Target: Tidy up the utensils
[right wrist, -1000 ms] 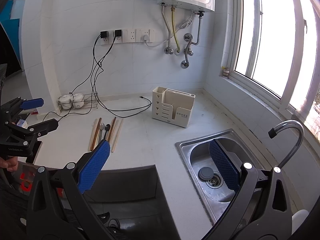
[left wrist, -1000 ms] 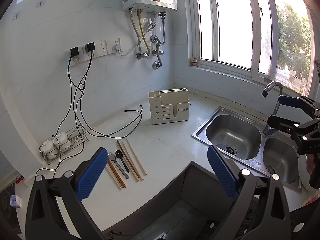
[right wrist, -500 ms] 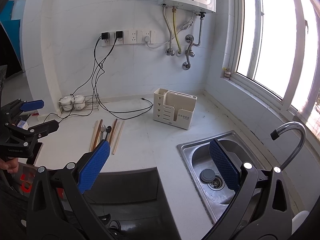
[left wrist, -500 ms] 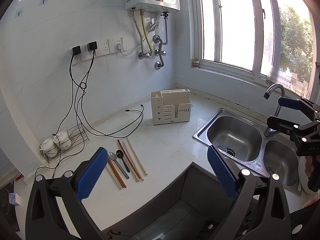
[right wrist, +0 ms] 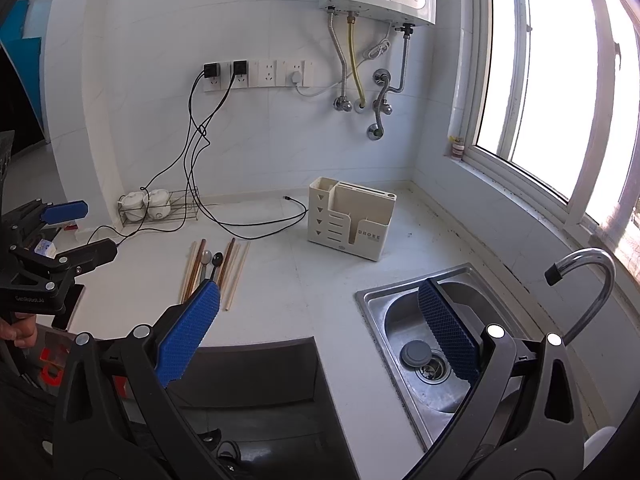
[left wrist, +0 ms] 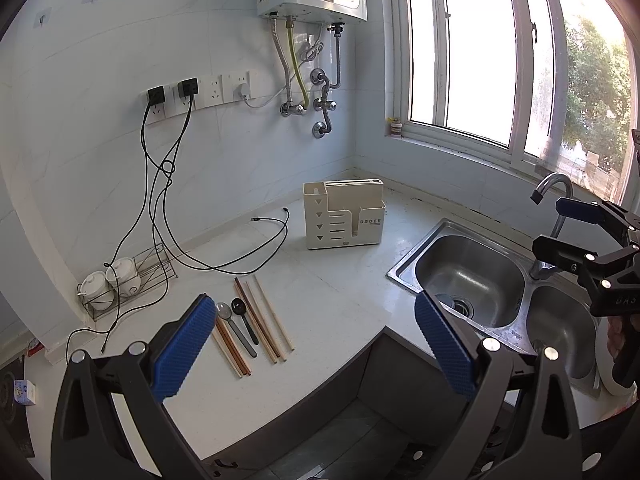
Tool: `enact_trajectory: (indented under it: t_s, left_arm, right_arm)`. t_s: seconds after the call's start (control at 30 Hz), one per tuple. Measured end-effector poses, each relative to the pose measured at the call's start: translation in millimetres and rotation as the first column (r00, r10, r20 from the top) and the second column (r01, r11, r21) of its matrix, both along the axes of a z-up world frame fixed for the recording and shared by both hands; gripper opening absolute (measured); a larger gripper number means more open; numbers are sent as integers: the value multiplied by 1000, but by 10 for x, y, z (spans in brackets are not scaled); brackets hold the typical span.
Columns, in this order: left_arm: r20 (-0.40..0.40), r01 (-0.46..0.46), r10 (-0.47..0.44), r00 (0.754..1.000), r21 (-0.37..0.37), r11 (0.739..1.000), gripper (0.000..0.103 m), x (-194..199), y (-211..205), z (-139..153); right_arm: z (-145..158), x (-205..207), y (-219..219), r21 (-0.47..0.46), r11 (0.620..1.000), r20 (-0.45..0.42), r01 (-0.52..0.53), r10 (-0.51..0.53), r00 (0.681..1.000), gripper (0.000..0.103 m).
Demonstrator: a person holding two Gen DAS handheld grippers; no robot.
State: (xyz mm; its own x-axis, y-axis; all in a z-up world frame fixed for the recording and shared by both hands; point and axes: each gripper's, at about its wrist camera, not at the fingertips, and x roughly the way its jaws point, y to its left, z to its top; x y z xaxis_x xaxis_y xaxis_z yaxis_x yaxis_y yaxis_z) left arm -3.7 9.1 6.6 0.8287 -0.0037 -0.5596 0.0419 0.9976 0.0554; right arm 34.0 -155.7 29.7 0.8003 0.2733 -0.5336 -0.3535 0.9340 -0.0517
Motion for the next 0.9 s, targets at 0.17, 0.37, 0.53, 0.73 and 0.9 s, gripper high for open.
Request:
enact_trajectory:
  t_s: [0.17, 0.37, 0.53, 0.73, 0.9]
  left_arm:
    - [4, -2, 2, 1000, 1, 1000, 98, 23, 15, -5]
    - [10, -5, 5, 1000, 4, 1000, 98, 47, 12, -17]
    - [18, -10, 9, 1000, 10, 1000, 98, 59, 4, -4]
    - [21, -11, 11, 1000, 8, 1000, 98, 57, 10, 4]
    - [22, -10, 10, 1000, 11, 1000, 98, 63, 18, 10]
  right_arm:
    - [10, 12, 15, -4, 1000, 6, 1, -1, 1000, 95]
    - [-6, 5, 5, 2, 1000, 12, 3, -3, 1000, 95]
    - [-5, -2, -1, 8, 1000, 18, 0, 0, 1000, 95]
    - [-10, 19, -16, 7, 1000, 19, 3, -3, 1000, 95]
    - [-12, 32, -3, 3, 1000, 26, 2, -2, 1000, 95]
